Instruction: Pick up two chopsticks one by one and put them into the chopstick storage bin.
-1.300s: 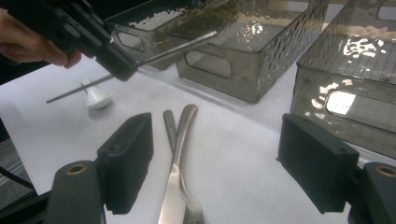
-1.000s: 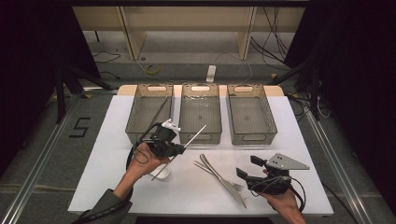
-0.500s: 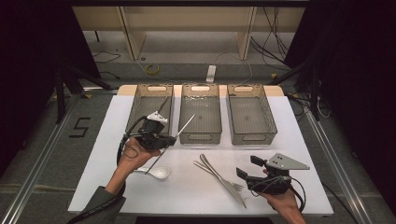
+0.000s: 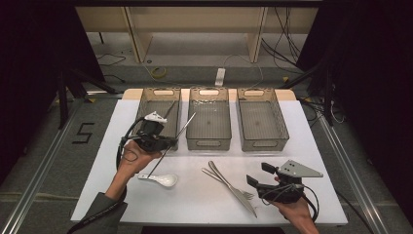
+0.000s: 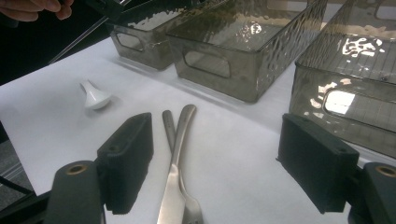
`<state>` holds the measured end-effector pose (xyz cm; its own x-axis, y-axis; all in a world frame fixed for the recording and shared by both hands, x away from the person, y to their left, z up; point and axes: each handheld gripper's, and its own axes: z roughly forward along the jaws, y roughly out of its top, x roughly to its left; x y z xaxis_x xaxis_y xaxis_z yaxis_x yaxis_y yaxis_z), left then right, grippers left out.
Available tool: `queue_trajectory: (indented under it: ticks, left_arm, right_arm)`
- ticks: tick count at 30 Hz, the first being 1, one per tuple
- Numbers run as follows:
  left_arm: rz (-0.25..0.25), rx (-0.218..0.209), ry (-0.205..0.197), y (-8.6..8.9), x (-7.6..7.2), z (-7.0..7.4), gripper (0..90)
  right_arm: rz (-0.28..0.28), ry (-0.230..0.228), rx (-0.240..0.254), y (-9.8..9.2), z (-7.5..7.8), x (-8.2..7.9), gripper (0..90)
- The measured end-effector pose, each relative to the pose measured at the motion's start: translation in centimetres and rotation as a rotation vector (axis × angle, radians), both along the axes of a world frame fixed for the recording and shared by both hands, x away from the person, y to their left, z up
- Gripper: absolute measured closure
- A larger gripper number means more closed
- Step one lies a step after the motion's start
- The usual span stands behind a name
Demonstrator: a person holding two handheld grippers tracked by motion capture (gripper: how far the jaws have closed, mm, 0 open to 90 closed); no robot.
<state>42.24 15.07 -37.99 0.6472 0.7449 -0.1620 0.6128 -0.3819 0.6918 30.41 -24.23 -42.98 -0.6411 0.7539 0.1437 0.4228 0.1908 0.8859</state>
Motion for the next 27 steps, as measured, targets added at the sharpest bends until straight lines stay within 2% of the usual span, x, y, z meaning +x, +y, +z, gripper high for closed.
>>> queue_trajectory:
  ticks: [13, 23, 27]
  left_arm:
    - [0.042, -0.023, -0.016, 1.4, 0.6, 0.5, 85.5]
    - [0.067, -0.032, -0.044, 2.2, 1.5, 1.5, 85.5]
    - [0.08, -0.033, -0.042, 2.4, 2.0, 1.6, 85.5]
  right_arm:
    - [-0.002, 0.0, 0.001, 0.0, 0.0, 0.0, 27.4]
    - [-0.006, 0.002, 0.003, 0.0, -0.1, 0.0, 27.4]
    - [-0.006, 0.003, 0.004, -0.1, -0.1, 0.1, 27.3]
